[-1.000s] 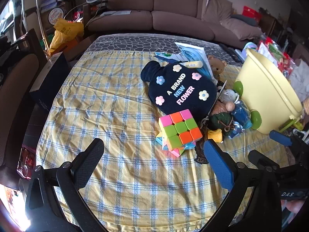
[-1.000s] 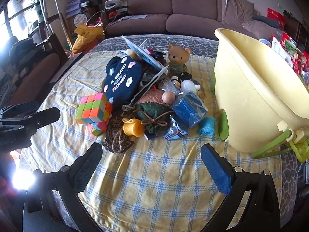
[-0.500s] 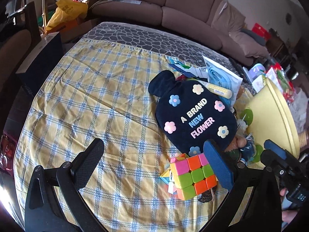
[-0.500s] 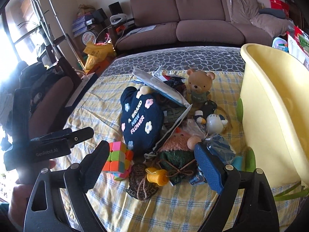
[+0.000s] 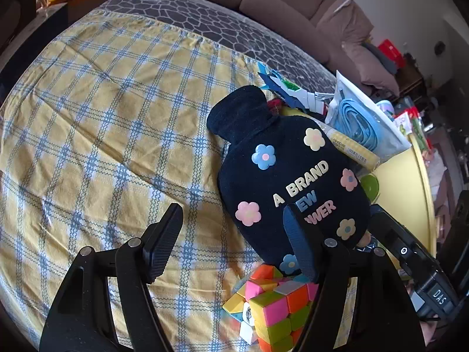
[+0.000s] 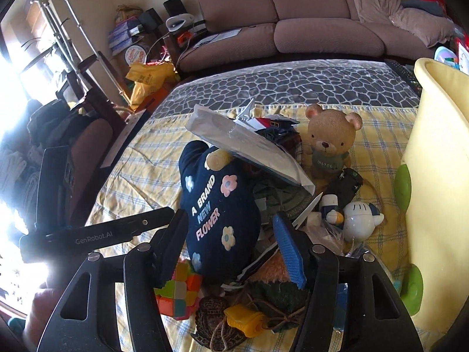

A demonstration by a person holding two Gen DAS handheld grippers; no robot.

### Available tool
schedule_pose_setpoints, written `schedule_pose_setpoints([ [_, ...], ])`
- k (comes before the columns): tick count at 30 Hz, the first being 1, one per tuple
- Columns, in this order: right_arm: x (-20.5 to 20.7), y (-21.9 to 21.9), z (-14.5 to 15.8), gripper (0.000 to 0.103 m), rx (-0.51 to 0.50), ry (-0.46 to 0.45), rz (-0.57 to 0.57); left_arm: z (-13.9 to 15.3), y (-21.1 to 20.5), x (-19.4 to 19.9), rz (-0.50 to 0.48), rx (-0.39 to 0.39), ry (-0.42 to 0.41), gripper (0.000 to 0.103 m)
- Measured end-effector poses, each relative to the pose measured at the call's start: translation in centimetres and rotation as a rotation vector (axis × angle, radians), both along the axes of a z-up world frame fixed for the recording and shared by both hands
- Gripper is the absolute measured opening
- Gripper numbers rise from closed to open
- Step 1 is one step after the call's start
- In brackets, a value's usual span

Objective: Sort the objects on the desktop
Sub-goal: 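Close the right gripper on the navy bottle cover's neck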

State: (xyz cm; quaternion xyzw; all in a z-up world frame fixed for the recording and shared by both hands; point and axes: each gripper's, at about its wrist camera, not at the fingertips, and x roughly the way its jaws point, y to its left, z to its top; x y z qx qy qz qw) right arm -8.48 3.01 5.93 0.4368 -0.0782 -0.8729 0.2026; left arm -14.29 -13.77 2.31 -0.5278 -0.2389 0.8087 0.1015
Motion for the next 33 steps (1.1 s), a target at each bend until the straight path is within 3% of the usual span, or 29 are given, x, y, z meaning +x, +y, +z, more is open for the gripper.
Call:
schedule_pose_setpoints([
  [3, -0.5, 0.3, -0.8, 0.059, -0.01, -0.026, -0.018, -0.6, 0.1, -0.5, 0.013, 0.045, -0.025, 0.06],
  [6, -0.7, 0.1, -1.6, 0.042, -0.007, -0.049, -0.004, -1.4, 0.5, -0.7, 0.009, 0.122, -0.054, 0.058],
  [8, -0.8, -0.1, -2.0, 0.033, -0.019, -0.067, 0.01, -1.5, 1.3, -0.8, -0.01, 0.126, -0.057, 0.058],
  [13, -1.1, 0.7, -3.0, 0.034, -0.096, -0.113, -0.005, -1.8, 1.9, -0.8, -0.011, 0.155, -0.06, 0.059],
  [19, -0.8, 1.2, -2.9, 0.036, -0.155, -0.134, -0.007, -2.7, 1.1, -1.1, 0.01, 0.287, -0.079, 0.061],
  [24, -0.9, 2.4, -2.8, 0.036, -0.277, -0.161, -0.017, -2.6, -1.1, -1.8, 0.063, 0.349, -0.114, 0.061],
  [25, -0.7, 2.5, -2.8, 0.036, -0.261, -0.159, -0.027, -2.1, -1.9, -1.9, 0.089, 0.358, -0.093, 0.064],
  [27, -0.7, 2.5, -2.7, 0.036, -0.232, -0.154, -0.028, -0.7, -3.4, -2.5, 0.136, 0.359, -0.033, 0.082],
  [29, -0.7, 2.3, -2.6, 0.036, -0.228, -0.152, -0.021, -0.2, -4.3, -3.8, 0.169, 0.353, -0.011, 0.086],
  [33, -0.4, 0.9, -2.2, 0.038, -0.151, -0.117, 0.005, -1.5, -3.6, -7.2, 0.16, 0.357, -0.07, 0.087],
])
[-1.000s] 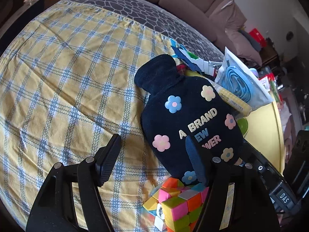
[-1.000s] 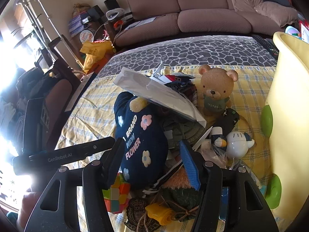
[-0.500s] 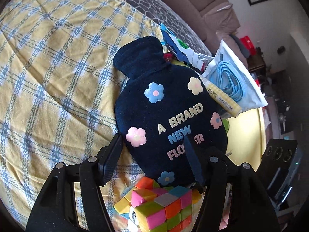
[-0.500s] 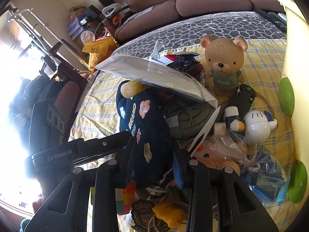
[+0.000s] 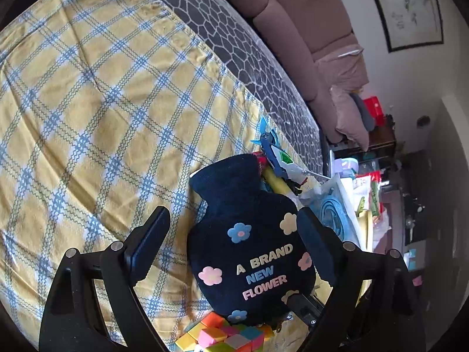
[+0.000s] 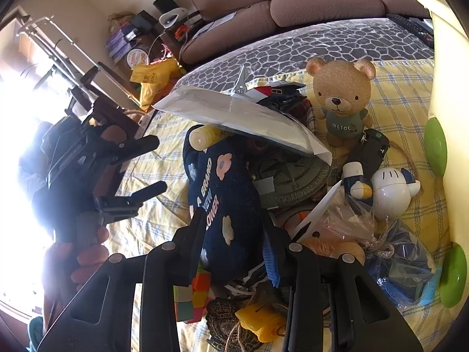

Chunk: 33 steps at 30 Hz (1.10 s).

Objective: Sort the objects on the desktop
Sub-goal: 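Close the right gripper on the navy bottle cover's neck, then lift the navy bottle cover and carry it over the yellow tub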

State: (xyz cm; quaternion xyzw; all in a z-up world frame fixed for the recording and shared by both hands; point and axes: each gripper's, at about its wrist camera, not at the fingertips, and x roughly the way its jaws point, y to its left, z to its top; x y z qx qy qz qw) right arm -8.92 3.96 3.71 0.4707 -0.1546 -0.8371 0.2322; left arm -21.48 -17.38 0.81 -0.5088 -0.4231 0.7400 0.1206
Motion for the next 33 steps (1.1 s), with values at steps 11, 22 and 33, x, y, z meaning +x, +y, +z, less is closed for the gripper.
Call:
schedule_pose_setpoints([
  [11, -0.1, -1.3, -0.4, 0.042, 0.076, 0.027, 0.03, -1.5, 4.2, -2.6, -0.002, -0.033, -0.062, 0.081],
  [22, 0.7, -2.1, 0.1, 0.025, 0.114, 0.079, 0.057, -3.8, 1.8, -1.2, 0.095, 0.11, -0.064, 0.044],
  [33, 1.4, -2.8, 3.6, 0.018, 0.079, 0.201, 0.098, 1.4, 0.0, 0.2, 0.128, 0.167, 0.06, 0.042],
])
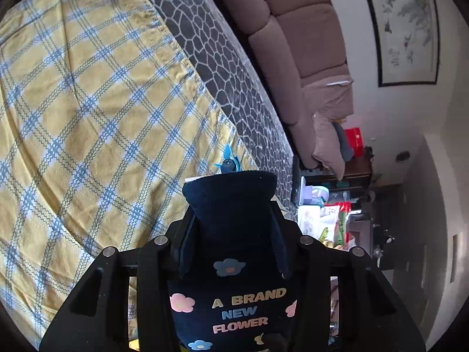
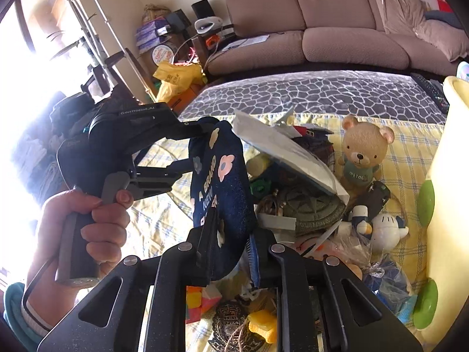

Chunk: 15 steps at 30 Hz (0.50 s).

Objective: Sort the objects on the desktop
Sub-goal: 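Lift the navy bottle cover and carry it over the yellow tub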

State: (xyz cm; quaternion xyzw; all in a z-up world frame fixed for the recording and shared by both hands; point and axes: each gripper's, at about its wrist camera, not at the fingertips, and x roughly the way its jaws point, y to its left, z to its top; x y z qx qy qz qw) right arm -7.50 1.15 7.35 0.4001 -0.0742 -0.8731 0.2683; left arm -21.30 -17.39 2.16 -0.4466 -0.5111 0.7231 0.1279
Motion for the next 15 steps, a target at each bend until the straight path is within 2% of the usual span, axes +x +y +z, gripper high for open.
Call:
schedule_pose_setpoints([
  [7, 1.3, 1.9, 4.2, 0.018, -0.059, 0.082, -0.002, 6.2, 1.4, 1.3, -0.031, 0.014, 0.118, 0.042],
  [15, 4.4, 8.8, 8.9, 0.018, -0.087, 0.165, -0.072, 12.3, 8.7, 1.0, -0.161, 0.02, 0.194, 0.042],
])
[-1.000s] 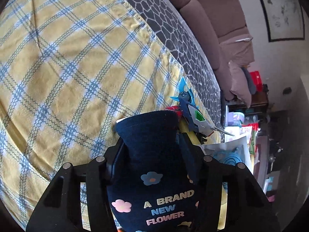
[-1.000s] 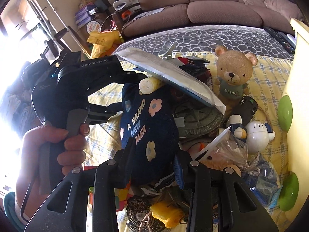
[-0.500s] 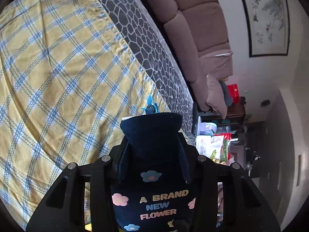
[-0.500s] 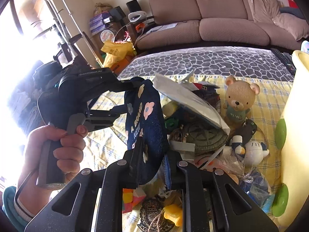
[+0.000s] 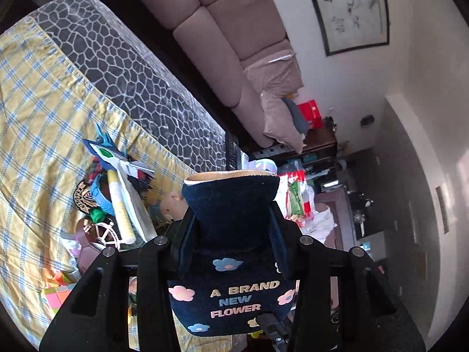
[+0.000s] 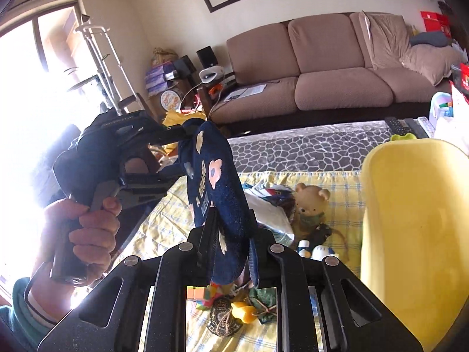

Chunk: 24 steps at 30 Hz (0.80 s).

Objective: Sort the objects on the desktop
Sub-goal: 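Lift the navy bottle cover and carry it over the yellow tub, then lower the navy cover into the yellow tub and open the right gripper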

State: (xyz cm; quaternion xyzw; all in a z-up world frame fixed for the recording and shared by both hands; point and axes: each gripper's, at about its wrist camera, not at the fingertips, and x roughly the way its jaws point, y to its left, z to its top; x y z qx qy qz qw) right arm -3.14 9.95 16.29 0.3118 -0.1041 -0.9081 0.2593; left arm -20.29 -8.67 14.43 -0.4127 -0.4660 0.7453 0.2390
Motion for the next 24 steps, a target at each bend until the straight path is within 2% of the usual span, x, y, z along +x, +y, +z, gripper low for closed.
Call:
schedule_pose_setpoints([
  [6, 2.1, 7.5, 1.4, 0.018, -0.041, -0.004, -0.109, 1.4, 8.6, -1.2, -0.101, 0.003, -0.004, 0.042],
  [13, 3.6, 15.2, 0.8, 0.018, -0.079, -0.041, -0.222, 1.6, 17.4, -0.7, -0.191, -0.066, -0.016, 0.042],
  [19, 3.5, 19.3, -0.7, 0.019, -0.105, -0.102, -0.28, 0.9, 22.1, -1.0, -0.232, -0.151, -0.047, 0.042],
  [24, 3.4, 19.9, -3.0, 0.021, -0.055, -0.178, -0.28, -0.2, 24.2, -1.1, -0.239, -0.263, -0.091, 0.042],
])
